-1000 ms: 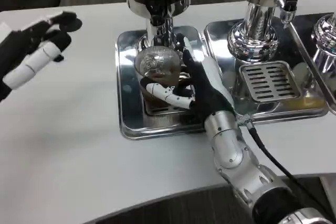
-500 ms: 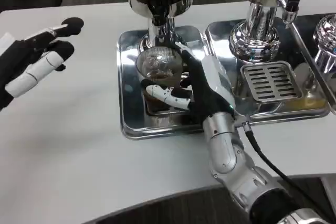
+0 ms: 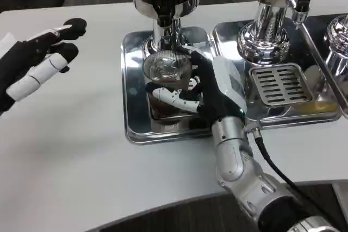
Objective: Grasp the cup under the faucet to collect the drink, then remove the cup.
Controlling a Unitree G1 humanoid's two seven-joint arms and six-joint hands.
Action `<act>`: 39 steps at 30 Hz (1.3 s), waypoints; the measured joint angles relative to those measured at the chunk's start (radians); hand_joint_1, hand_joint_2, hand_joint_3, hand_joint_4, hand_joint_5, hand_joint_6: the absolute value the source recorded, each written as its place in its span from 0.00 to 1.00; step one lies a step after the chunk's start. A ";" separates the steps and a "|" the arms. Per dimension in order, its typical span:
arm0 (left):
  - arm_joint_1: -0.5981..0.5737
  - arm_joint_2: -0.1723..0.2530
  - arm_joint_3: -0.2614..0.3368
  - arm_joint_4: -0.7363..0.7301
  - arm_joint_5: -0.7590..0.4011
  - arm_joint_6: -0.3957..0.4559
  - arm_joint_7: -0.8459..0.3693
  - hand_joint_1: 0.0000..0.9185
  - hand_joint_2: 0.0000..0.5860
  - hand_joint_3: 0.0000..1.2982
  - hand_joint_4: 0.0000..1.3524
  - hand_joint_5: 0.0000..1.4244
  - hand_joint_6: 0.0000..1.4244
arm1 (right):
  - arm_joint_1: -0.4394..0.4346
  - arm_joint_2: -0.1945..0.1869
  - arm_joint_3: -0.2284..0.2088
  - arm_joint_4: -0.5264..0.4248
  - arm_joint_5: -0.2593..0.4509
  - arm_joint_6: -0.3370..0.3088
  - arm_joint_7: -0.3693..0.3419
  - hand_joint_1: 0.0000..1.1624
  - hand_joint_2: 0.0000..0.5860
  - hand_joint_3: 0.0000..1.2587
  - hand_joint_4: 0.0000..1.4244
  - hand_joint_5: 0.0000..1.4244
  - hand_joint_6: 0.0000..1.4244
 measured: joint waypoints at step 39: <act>-0.060 -0.062 -0.103 0.121 0.037 -0.080 -0.021 0.00 0.22 0.15 0.09 0.12 0.27 | 0.101 -0.030 -0.011 -0.111 -0.044 0.001 -0.094 0.64 0.33 0.38 0.39 0.56 0.78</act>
